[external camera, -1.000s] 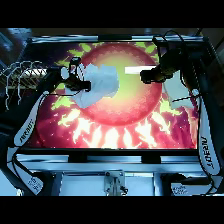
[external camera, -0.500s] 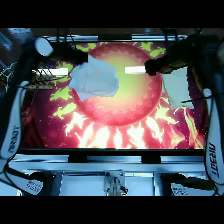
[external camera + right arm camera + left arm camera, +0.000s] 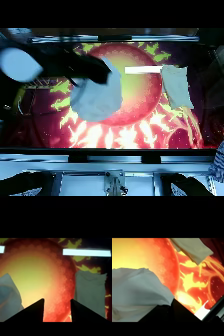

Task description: Fold the shirts.

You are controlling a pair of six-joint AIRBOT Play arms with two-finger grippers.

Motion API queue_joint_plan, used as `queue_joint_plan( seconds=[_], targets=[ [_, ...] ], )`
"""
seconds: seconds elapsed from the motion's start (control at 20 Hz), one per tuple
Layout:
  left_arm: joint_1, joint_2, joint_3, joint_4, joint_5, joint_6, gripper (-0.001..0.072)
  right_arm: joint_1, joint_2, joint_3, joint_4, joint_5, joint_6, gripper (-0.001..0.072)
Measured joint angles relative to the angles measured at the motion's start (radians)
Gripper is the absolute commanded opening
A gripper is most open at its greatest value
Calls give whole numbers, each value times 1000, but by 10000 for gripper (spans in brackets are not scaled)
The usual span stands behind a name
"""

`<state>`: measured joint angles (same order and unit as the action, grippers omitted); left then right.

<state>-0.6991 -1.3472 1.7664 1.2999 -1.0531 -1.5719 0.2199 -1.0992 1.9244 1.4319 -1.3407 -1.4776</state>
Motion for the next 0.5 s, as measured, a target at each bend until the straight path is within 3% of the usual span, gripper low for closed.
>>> queue_joint_plan(
  seconds=[0.05,0.1,0.15,0.2,0.25,0.3,0.5],
  targets=[
    [-56,-15,-52,0,48,-21,50,0,15,1,-4,-31,5,445],
    [-113,-41,-101,0,95,-49,201,0,25,1,-8,-61,10,445],
    [-160,-72,-135,-1,135,-78,510,0,29,-1,-11,-94,14,446],
    [-192,-99,-156,-5,160,-102,701,0,29,-6,-14,-130,18,447],
    [-210,-121,-168,-5,170,-123,702,0,25,-11,-15,-163,19,485],
    [-216,-138,-173,4,167,-134,701,0,18,-18,-16,-193,20,584],
    [-103,-147,-122,93,47,-155,702,0,-25,-106,-5,-274,24,584]
  ],
)
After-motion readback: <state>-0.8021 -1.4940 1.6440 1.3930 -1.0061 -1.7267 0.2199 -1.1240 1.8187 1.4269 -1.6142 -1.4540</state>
